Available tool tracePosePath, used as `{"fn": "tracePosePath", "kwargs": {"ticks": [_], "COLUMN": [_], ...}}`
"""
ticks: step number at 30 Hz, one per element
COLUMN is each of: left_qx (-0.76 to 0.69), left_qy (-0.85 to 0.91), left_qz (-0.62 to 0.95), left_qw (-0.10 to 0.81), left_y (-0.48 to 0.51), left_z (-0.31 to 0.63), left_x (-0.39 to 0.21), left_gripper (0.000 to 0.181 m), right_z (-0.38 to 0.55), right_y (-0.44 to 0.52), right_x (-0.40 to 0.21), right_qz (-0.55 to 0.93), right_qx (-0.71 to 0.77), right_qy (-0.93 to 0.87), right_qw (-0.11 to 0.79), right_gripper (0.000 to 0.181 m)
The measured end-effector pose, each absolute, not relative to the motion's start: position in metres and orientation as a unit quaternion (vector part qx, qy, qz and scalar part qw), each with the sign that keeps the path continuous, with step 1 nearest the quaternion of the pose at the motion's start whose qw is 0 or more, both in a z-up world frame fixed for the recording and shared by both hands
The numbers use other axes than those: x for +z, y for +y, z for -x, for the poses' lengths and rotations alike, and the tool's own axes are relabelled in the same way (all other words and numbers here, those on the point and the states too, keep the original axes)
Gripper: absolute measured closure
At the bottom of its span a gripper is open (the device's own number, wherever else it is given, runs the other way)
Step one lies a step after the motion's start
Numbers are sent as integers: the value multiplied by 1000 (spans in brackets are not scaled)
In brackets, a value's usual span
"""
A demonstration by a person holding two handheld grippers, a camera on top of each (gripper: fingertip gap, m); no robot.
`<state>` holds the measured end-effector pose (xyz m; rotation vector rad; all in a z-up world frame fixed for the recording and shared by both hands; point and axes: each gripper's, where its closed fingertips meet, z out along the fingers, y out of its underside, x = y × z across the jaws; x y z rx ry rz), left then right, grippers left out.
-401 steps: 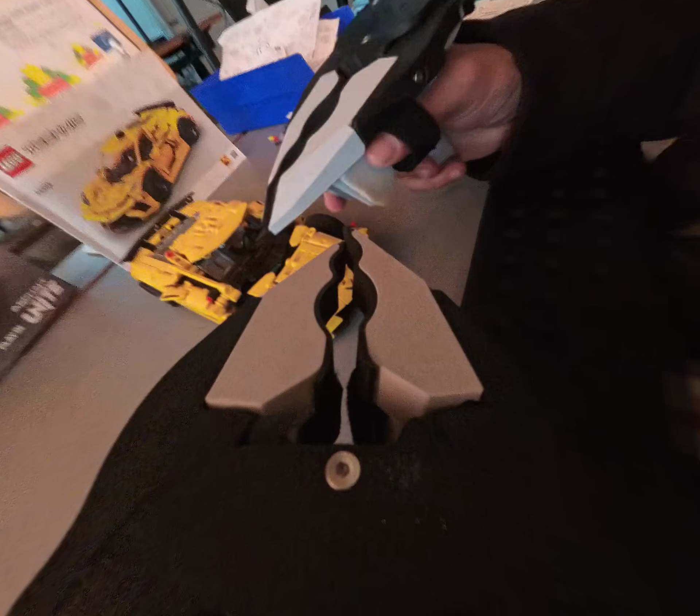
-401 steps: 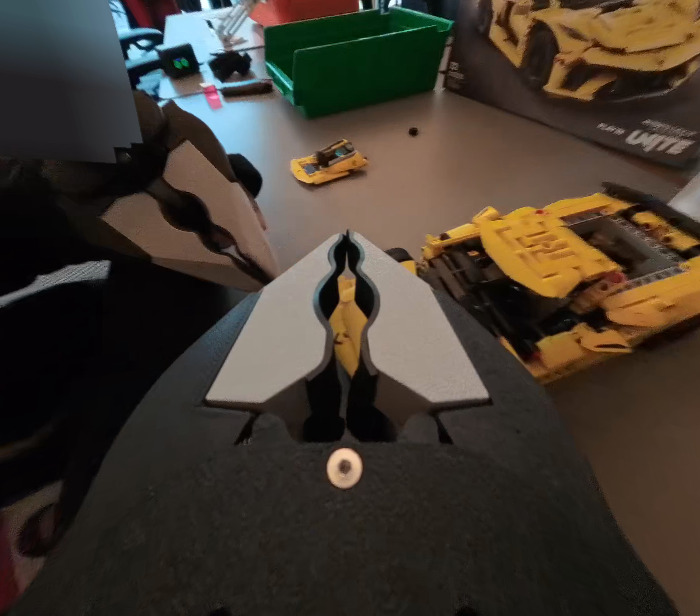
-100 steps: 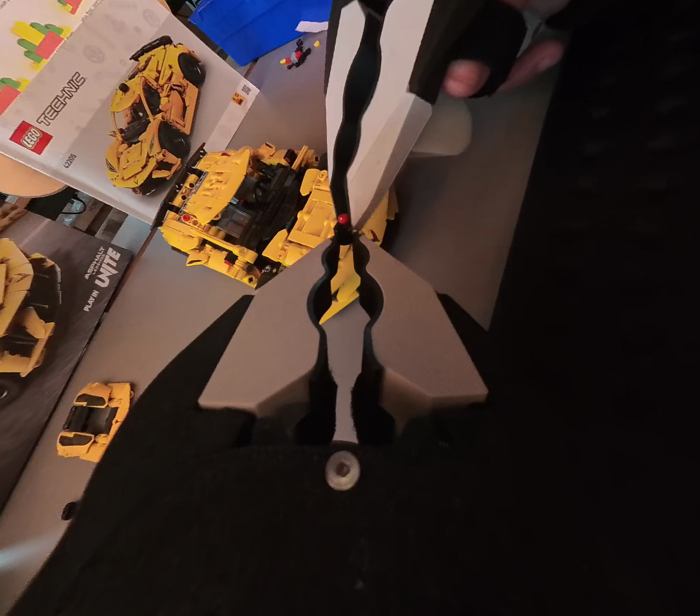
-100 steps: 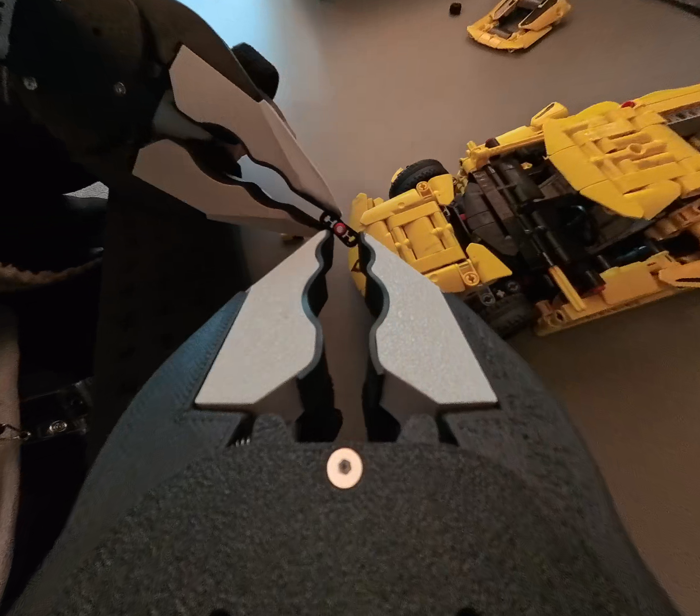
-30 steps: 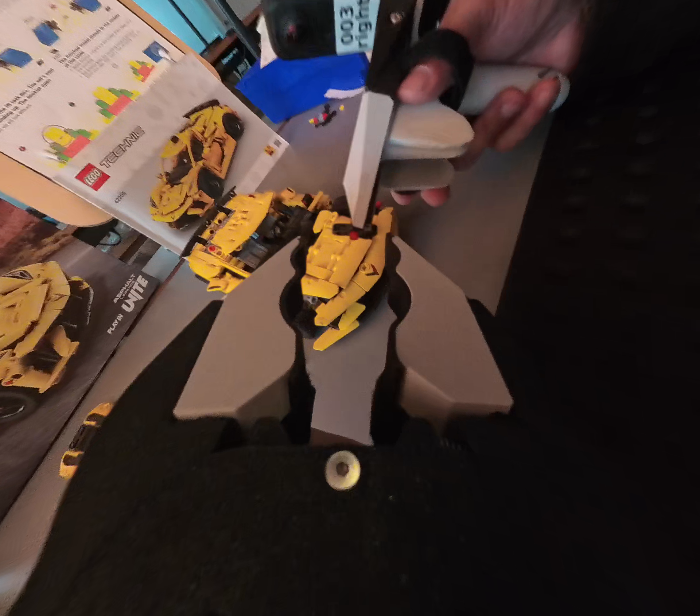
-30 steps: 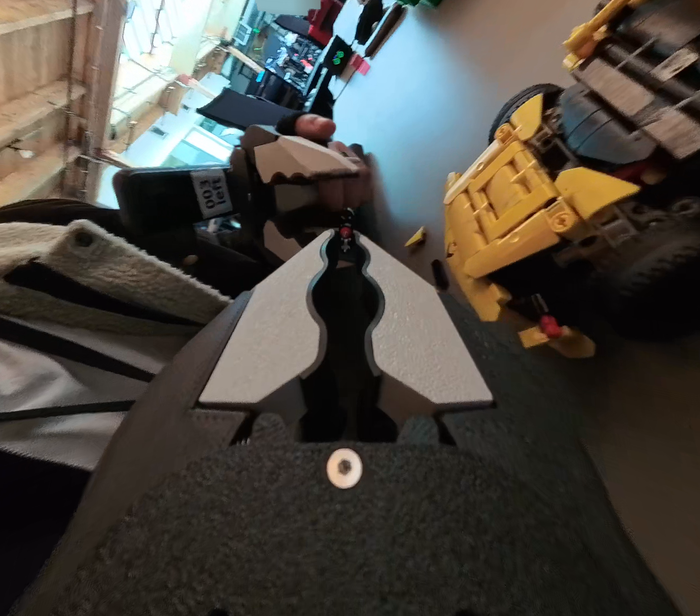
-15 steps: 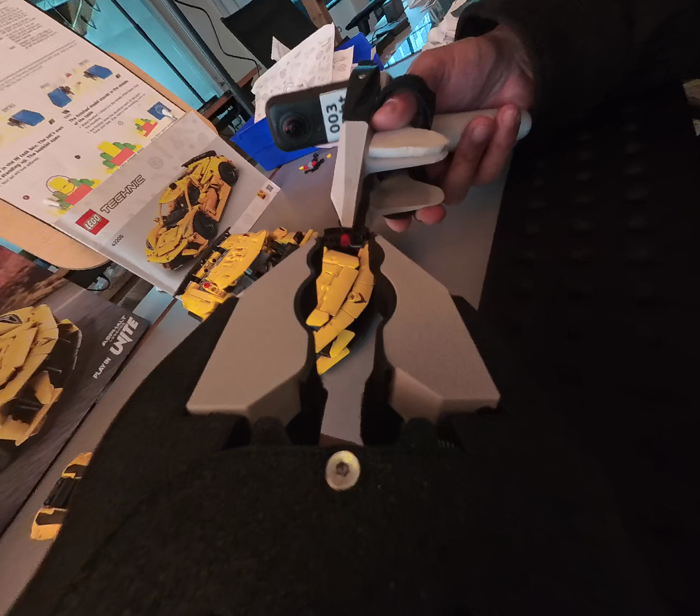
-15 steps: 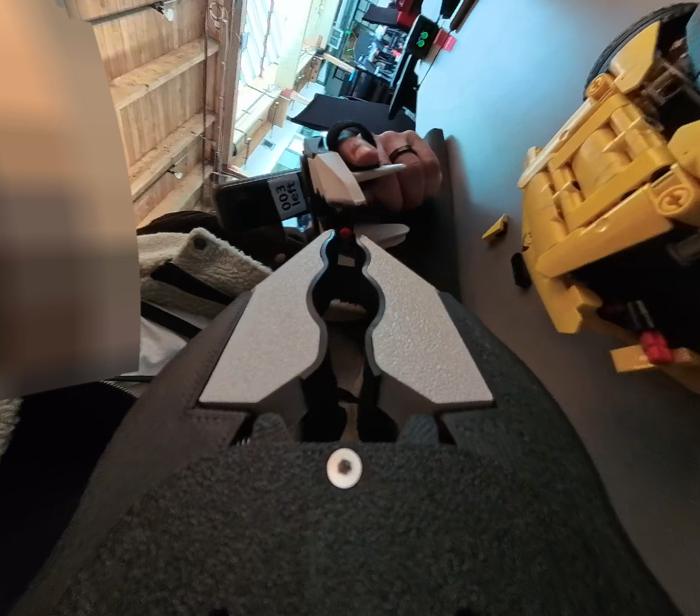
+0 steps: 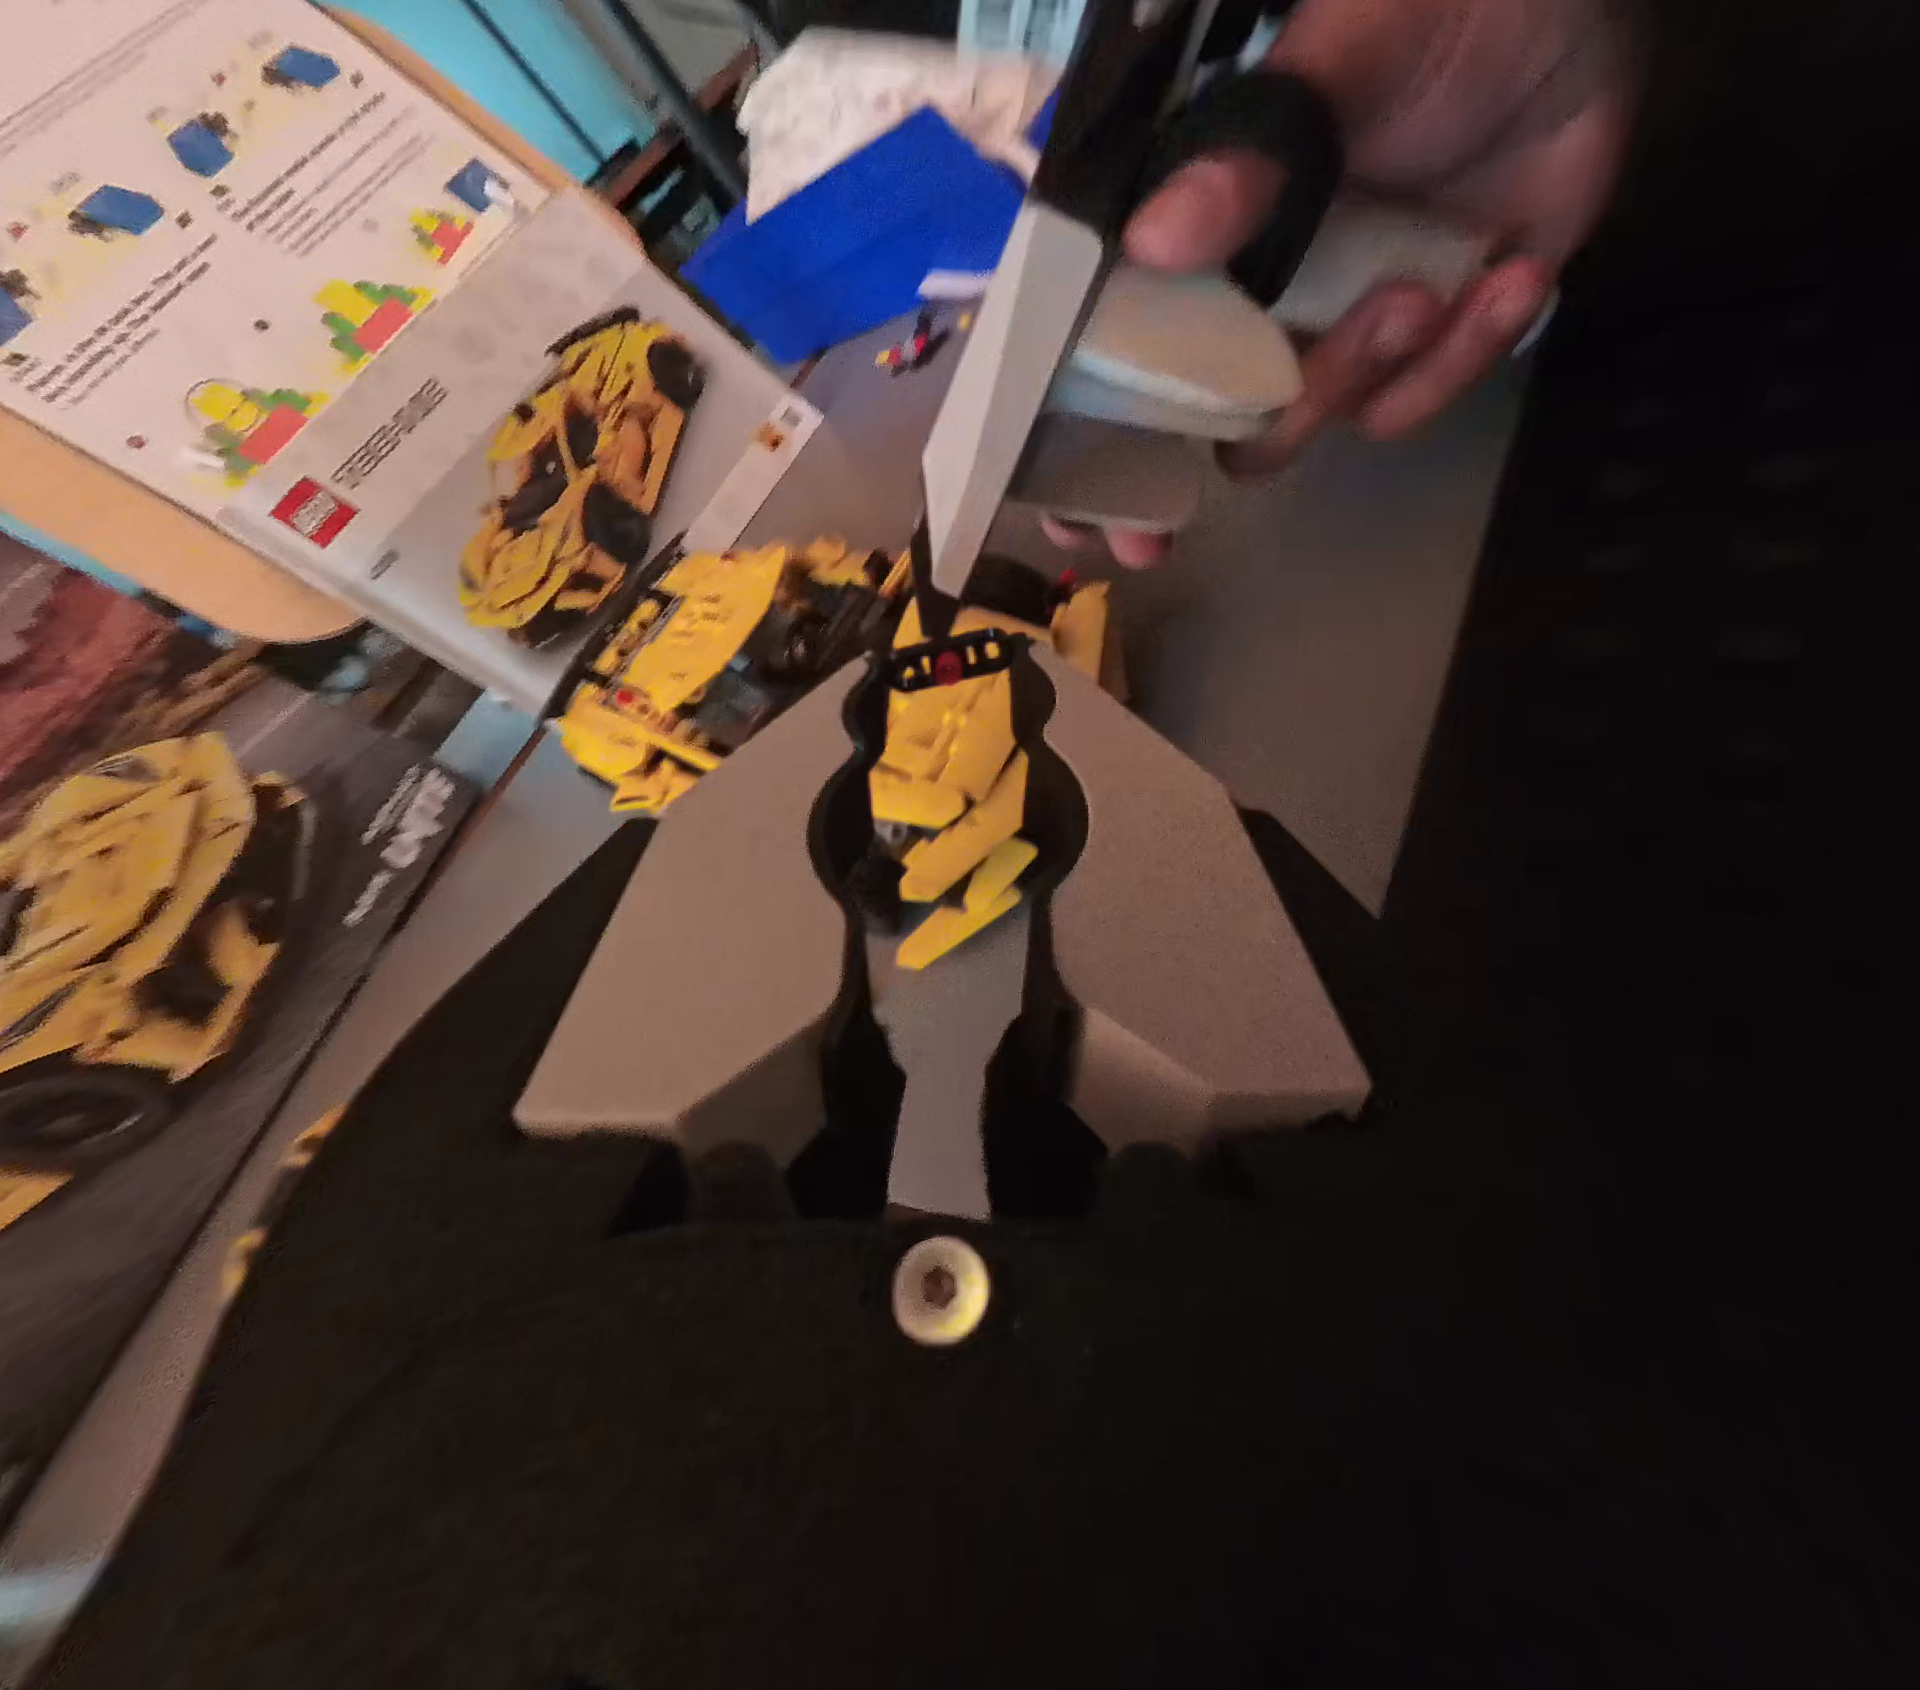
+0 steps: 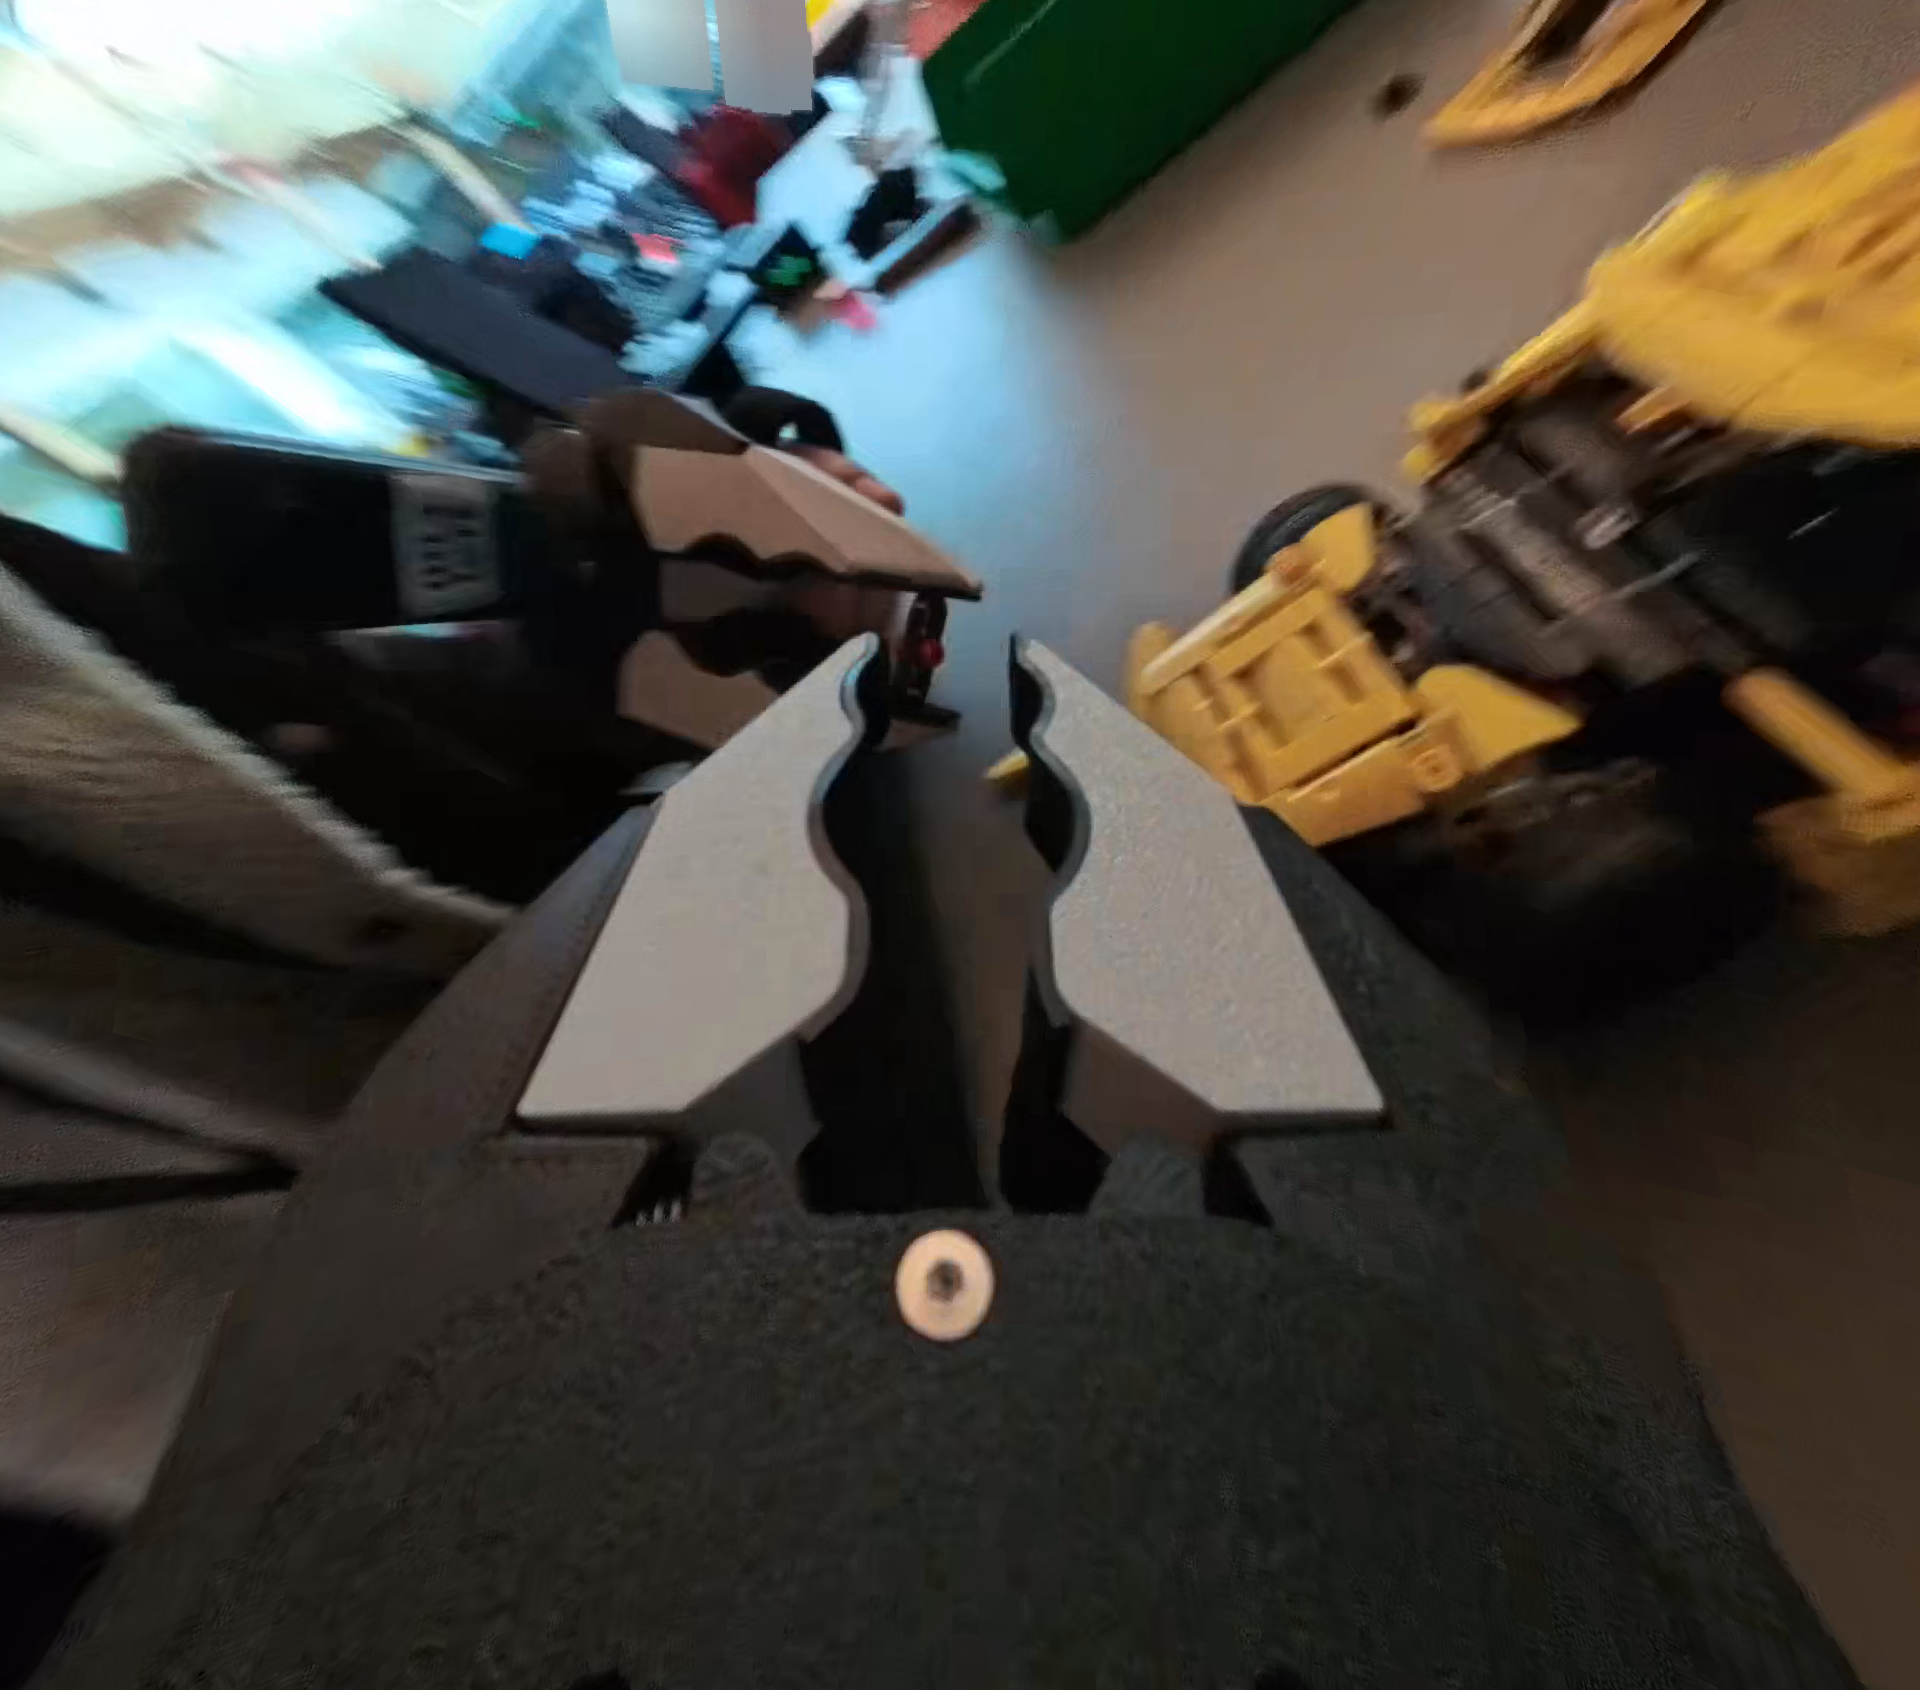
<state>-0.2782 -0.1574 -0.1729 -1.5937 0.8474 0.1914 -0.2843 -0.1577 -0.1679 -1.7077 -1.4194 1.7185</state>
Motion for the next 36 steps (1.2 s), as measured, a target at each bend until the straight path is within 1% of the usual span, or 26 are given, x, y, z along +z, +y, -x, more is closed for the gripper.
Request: {"fn": "tracePosePath", "kwargs": {"ticks": [1, 2, 6, 8, 9, 10, 14, 16, 18, 24, 29, 33, 35, 36], "left_qx": [110, 134, 180, 197, 203, 216, 260, 267, 272, 309, 310, 289, 261, 246], "left_qy": [373, 378, 382, 386, 389, 389, 403, 401, 398, 391, 385, 382, 381, 381], "left_qz": [695, 698, 703, 704, 700, 696, 683, 679, 678, 670, 672, 670, 664, 657], "left_qw": [605, 593, 572, 563, 564, 564, 551, 554, 554, 551, 552, 567, 588, 603], "left_y": [-155, -152, -148, -147, -147, -147, -146, -147, -147, -147, -147, -148, -151, -154], "left_z": [281, 284, 289, 290, 289, 289, 289, 289, 290, 291, 291, 290, 284, 280], "left_x": [-177, -182, -189, -192, -191, -190, -192, -190, -188, -184, -182, -179, -173, -168], "left_gripper": [159, 159, 159, 159, 159, 159, 159, 159, 159, 159, 159, 159, 159, 159], "right_z": [286, 287, 291, 293, 293, 294, 297, 298, 298, 301, 300, 299, 291, 286], "right_y": [-155, -155, -157, -156, -157, -159, -166, -165, -165, -165, -165, -167, -173, -173], "right_x": [-168, -170, -188, -193, -194, -195, -195, -194, -194, -190, -189, -184, -170, -167], "right_qz": [605, 611, 643, 656, 660, 662, 672, 679, 681, 684, 675, 658, 616, 609], "right_qx": [567, 531, 436, 420, 419, 424, 467, 479, 489, 504, 496, 545, 607, 632], "right_qy": [-516, -533, -567, -563, -561, -558, -528, -511, -503, -479, -491, -481, -480, -467], "right_qw": [217, 246, 273, 277, 273, 266, 227, 220, 211, 219, 238, 195, 147, 108], "right_gripper": [163, 166, 158, 161, 168, 170, 164, 171, 173, 175, 177, 175, 156, 156]}}
